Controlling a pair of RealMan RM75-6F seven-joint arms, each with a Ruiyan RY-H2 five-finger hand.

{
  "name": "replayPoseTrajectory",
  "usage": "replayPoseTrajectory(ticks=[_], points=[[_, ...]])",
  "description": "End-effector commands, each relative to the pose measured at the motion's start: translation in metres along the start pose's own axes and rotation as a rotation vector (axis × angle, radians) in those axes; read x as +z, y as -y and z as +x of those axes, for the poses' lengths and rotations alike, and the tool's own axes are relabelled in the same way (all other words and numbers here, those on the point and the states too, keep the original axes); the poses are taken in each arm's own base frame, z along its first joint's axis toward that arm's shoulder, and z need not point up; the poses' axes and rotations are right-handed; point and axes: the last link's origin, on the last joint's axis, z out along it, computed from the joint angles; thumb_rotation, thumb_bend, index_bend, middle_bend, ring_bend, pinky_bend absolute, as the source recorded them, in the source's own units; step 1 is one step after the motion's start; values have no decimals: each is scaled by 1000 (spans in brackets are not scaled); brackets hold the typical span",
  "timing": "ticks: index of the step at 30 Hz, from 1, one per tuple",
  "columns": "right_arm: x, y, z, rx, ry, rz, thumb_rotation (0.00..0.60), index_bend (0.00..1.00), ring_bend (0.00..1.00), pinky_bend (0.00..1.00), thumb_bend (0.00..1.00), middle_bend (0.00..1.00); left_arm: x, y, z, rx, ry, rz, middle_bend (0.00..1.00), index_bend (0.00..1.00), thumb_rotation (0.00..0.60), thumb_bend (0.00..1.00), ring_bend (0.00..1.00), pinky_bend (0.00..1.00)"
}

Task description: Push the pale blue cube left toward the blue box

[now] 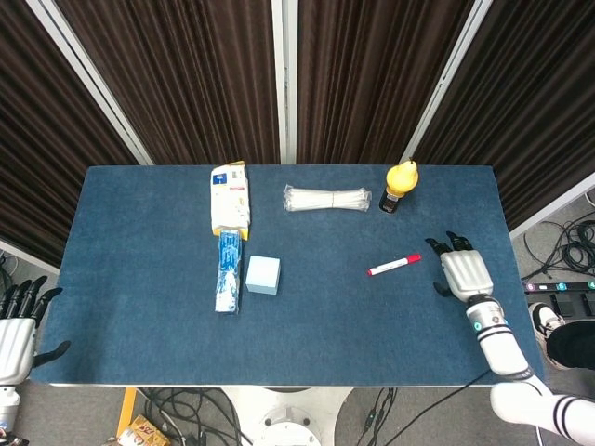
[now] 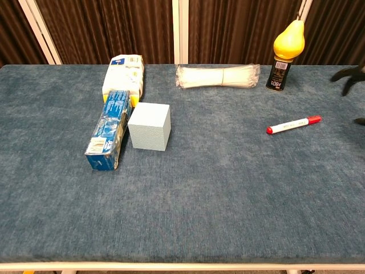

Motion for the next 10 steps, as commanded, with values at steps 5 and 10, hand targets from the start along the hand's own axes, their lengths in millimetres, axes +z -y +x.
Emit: replayPoseTrajectory(ticks=[5, 10], points=[[-88, -44, 12, 80, -133, -57, 600, 123, 12, 108, 174, 259, 2, 0, -1, 0, 3, 5, 176, 249, 600, 90, 73, 90], [-128, -55, 14, 119, -186, -84, 600, 128, 12, 108, 175, 253, 3, -2, -1, 1, 0, 5, 176, 249, 600, 90, 73, 90]])
